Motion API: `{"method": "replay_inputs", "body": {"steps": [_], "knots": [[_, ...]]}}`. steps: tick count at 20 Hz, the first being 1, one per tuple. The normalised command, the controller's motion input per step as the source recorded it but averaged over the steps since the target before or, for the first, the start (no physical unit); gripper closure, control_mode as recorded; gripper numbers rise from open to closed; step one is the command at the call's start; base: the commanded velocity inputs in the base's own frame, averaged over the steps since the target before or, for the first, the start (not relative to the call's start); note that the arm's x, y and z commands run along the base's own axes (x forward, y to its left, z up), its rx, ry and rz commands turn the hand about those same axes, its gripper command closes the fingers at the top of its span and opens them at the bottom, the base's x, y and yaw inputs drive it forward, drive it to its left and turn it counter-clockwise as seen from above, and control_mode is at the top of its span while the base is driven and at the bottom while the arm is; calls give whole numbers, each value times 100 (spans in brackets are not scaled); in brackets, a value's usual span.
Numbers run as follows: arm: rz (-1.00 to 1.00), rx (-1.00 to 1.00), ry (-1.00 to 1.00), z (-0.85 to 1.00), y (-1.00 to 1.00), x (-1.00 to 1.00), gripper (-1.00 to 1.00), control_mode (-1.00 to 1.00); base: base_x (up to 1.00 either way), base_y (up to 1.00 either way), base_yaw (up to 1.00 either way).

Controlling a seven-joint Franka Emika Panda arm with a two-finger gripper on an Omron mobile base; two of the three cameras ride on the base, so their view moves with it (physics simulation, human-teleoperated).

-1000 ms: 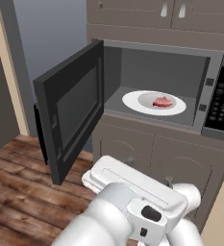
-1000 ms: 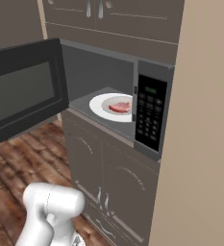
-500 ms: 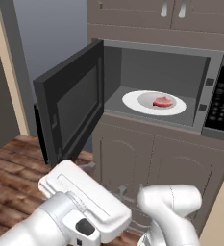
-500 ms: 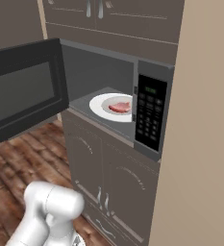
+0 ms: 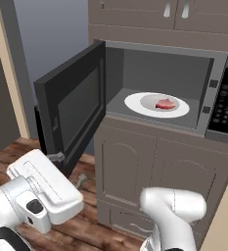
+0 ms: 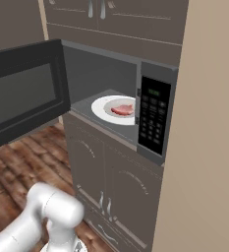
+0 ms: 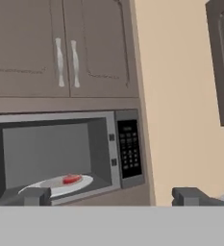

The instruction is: Transport the steak from the fridge to the microwave and turn on the microwave.

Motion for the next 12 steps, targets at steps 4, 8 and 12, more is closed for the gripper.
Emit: {"method": "replay_inputs", "body": {"steps": [4,8,12], "knots": [[-9,0,0,-14,28,68,-100,-100,0,0,0],[-8,0,0,-15,0,46,-100,-100,0,0,0],[-7,0,-1,-17,0,44,-100,-100,0,0,0]]}}
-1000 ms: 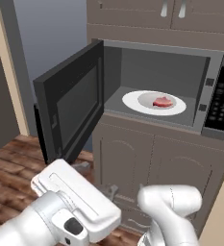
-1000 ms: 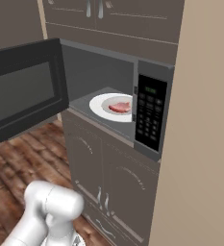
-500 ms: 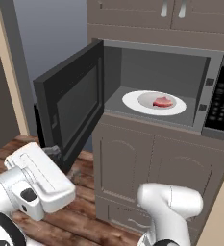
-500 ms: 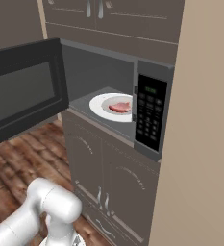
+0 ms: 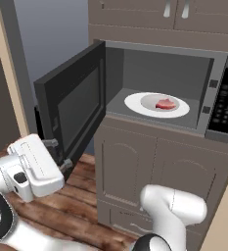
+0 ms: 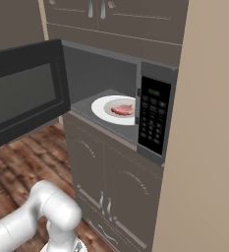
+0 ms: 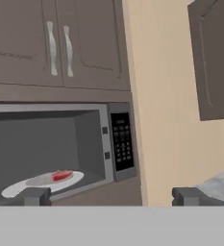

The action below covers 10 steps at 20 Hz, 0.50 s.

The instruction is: Transport the steak from the fridge to the microwave and turn on the microwave.

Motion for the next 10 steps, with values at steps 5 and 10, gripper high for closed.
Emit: {"method": "replay_inputs", "body": {"steps": [5,10], "knots": [[-8,0,0,-20,0,67,-100,-100,0,0,0],[-1,0,0,-11,0,46,-100,-100,0,0,0]]}}
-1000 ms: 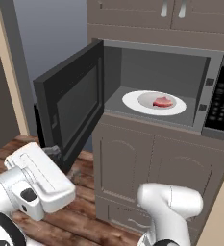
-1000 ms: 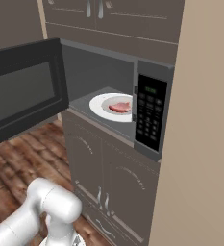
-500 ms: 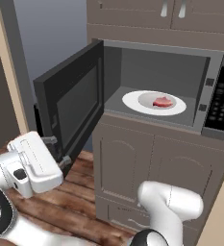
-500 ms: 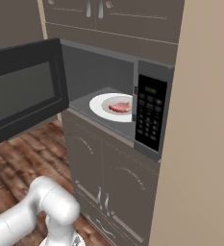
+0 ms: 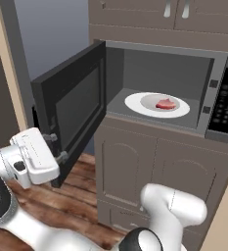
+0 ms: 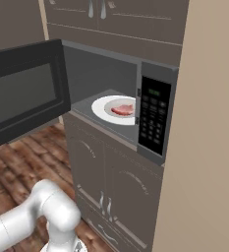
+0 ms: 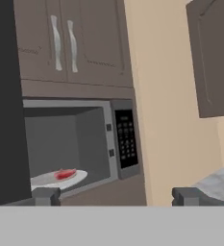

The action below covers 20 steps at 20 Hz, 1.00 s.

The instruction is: Transport the steak from the fridge to the microwave and turn on the microwave.

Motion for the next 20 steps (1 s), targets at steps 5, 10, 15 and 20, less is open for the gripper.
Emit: {"method": "replay_inputs", "body": {"steps": [5,10,15,20], "knots": [[0,0,-6,-2,27,-29,-100,-100,0,0,0],[0,0,-12,0,61,-47,-100,-100,0,0,0],[0,0,-4,0,60,38,-100,-100,0,0,0],[-4,0,0,-12,37,97,-100,-100,0,0,0]]}}
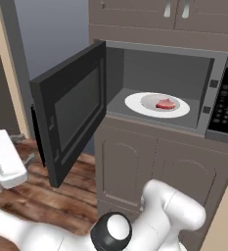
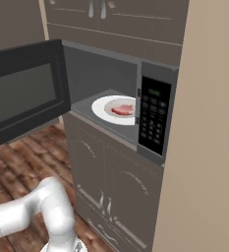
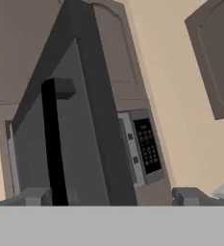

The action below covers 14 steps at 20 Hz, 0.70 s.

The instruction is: Transport the steak from the fridge to the microwave and turn on the microwave.

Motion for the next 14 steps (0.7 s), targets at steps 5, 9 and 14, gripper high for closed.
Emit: {"method": "replay_inputs", "body": {"steps": [5,9,14], "knots": [[-15,0,0,-20,35,83,-100,-100,0,0,0],[-19,0,0,-21,14,59,-100,-100,0,0,0],[-34,10,9,-6,-78,18,-100,-100,0,0,0]]}}
